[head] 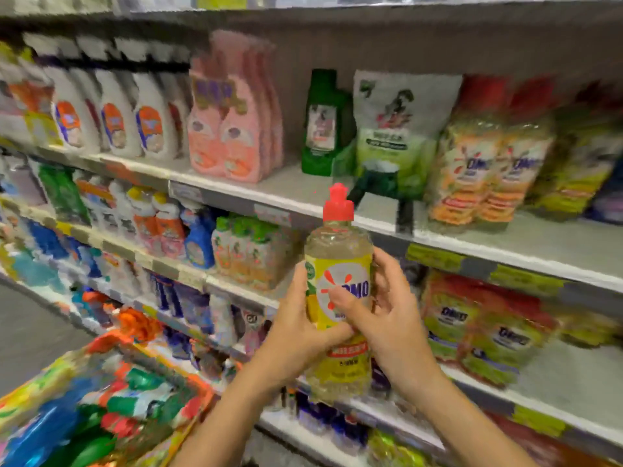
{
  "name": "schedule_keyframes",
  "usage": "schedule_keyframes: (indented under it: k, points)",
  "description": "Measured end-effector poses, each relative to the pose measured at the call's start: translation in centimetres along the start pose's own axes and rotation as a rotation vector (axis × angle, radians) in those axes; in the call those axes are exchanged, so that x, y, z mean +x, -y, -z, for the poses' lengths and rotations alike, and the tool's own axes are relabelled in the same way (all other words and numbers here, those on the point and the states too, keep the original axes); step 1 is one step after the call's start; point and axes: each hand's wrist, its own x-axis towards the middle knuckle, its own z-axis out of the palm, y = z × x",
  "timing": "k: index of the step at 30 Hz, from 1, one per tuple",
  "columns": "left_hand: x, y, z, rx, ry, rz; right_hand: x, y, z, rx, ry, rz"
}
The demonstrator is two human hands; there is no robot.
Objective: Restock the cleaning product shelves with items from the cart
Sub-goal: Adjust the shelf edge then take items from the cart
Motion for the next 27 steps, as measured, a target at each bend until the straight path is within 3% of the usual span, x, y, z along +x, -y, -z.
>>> schedule_keyframes:
  k: [6, 8, 12, 17, 21, 27]
  points:
    - [4.8, -2.2, -8.2, -0.044, 0.361, -0.097, -0.8, 3.8, 9.3, -0.032, -0.277, 0.116]
    - [6.4, -2.8, -9.8, 0.031, 0.401, -0.199, -0.9, 5.1, 11.8, -0.029, -0.353, 0.169]
    - [10.5, -2.6, -11.8, 0.042, 0.181, -0.408, -0.2, 7.9, 16.1, -0.095, -0.488, 0.33]
    - [16.1, -1.5, -13.5, 0.139, -0.145, -0.456, 3.1, 9.7, 20.7, -0.288, -0.623, 0.585]
    - [19.6, -0.8, -14.4, 0.143, -0.092, -0.362, 6.8, 9.5, 24.3, -0.376, -0.605, 0.576]
    - [23.7, 1.5, -14.5, 0.016, 0.067, -0.17, 10.4, 6.5, 27.3, -0.411, -0.528, 0.351]
